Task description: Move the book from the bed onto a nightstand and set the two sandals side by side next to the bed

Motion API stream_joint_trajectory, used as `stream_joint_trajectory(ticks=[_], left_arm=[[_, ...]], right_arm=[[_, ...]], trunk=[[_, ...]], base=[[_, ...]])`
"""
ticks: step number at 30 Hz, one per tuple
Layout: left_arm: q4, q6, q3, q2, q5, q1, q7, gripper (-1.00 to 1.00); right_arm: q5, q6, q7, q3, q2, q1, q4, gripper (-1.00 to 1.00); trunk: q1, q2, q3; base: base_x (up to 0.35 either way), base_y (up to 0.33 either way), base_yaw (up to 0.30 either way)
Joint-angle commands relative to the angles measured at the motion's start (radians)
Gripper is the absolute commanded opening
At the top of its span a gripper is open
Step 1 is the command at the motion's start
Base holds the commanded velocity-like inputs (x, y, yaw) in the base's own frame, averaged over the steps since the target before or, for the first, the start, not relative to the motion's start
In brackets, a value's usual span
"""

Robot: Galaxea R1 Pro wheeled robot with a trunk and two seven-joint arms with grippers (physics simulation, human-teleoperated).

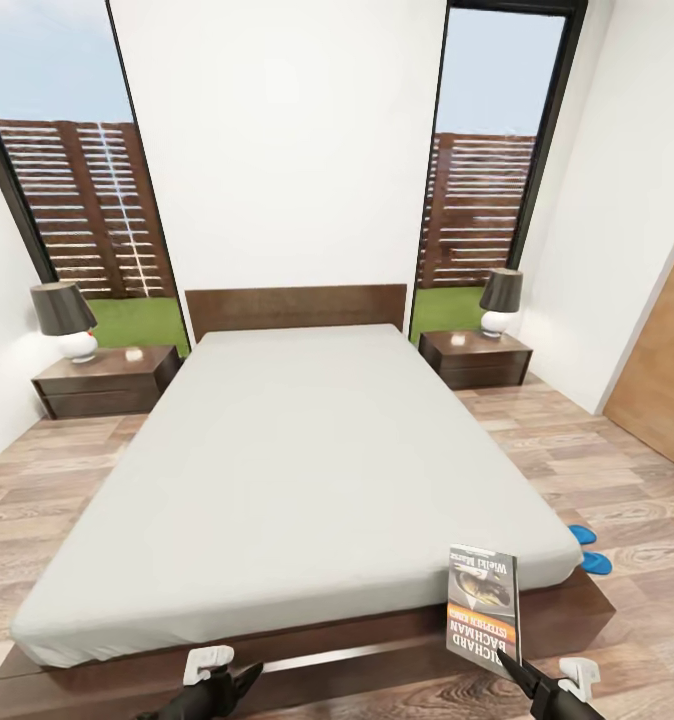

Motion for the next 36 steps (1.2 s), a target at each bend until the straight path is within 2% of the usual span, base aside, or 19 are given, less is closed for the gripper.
stream_joint_trajectory(ticks=[1, 11, 21, 28, 36], left_arm=[[0.001, -0.005, -0.005, 0.000, 0.004, -0.001, -0.003, 1.00], [0.001, -0.005, -0.005, 0.000, 0.004, -0.001, -0.004, 1.00], [0.001, -0.005, -0.005, 0.002, 0.005, -0.001, -0.004, 1.00], [0.001, -0.005, -0.005, 0.002, 0.006, -0.001, -0.004, 1.00], [0.001, -0.005, -0.005, 0.003, 0.006, -0.001, -0.004, 1.00]], right_arm=[[0.004, -0.004, 0.004, -0.008, -0.001, -0.002, 0.004, -1.00], [0.004, -0.004, 0.003, -0.008, -0.001, -0.002, 0.004, -1.00], [0.004, -0.004, 0.003, -0.008, -0.001, -0.002, 0.004, -1.00], [0.004, -0.004, 0.002, -0.008, -0.001, -0.002, 0.004, -1.00], [0.004, -0.004, -0.002, -0.008, -0.001, -0.002, 0.004, -1.00]], trunk=[[-0.004, 0.007, 0.002], [-0.042, 0.077, 0.034], [-0.042, 0.077, 0.034], [-0.042, 0.077, 0.034], [-0.042, 0.077, 0.034]], base=[[0.000, 0.000, 0.000], [0.000, 0.000, 0.000], [-0.008, 0.000, 0.000], [-0.240, 0.000, 0.000], [-0.043, 0.000, 0.010]])
